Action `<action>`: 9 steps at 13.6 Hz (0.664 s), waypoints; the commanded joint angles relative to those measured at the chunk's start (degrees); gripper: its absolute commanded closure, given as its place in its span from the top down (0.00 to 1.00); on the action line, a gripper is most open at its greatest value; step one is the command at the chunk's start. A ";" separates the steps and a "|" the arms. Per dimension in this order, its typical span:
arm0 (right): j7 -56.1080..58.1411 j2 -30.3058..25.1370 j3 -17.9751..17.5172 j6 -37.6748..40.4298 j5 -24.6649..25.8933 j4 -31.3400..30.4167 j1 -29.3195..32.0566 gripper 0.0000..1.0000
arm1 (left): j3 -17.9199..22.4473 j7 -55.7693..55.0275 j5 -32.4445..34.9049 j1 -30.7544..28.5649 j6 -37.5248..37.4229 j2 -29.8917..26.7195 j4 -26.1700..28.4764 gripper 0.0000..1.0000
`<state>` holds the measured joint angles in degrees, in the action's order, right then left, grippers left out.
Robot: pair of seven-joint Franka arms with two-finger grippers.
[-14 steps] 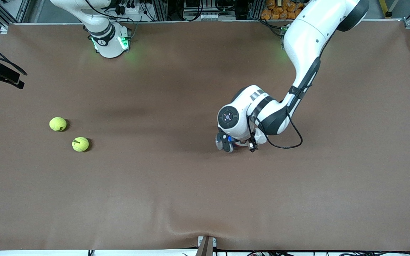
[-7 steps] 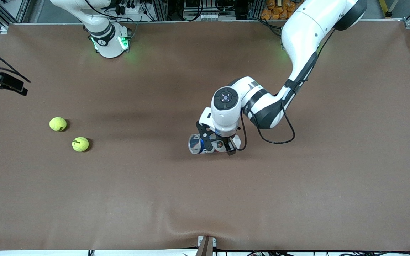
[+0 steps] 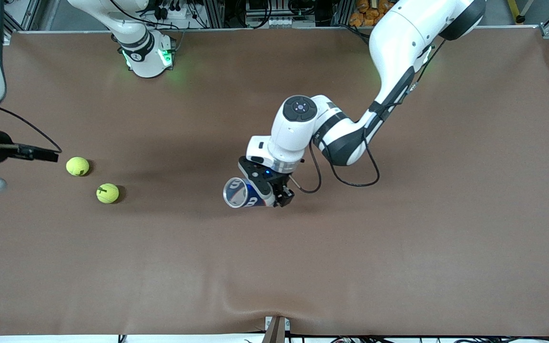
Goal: Insert tennis ball vertically with right arm
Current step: 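Hold the can with the left gripper while the right gripper reaches the balls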
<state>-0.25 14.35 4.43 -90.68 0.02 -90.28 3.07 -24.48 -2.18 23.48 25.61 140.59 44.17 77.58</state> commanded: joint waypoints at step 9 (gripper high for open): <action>4.63 9.38 -0.92 -28.31 -4.50 -14.57 2.65 1.00 | 6.71 -13.99 0.25 4.53 35.49 4.77 8.37 0.79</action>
<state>1.99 24.07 3.97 -116.06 -3.65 -101.70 5.37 -20.42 -14.96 23.49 29.47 168.12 47.06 84.55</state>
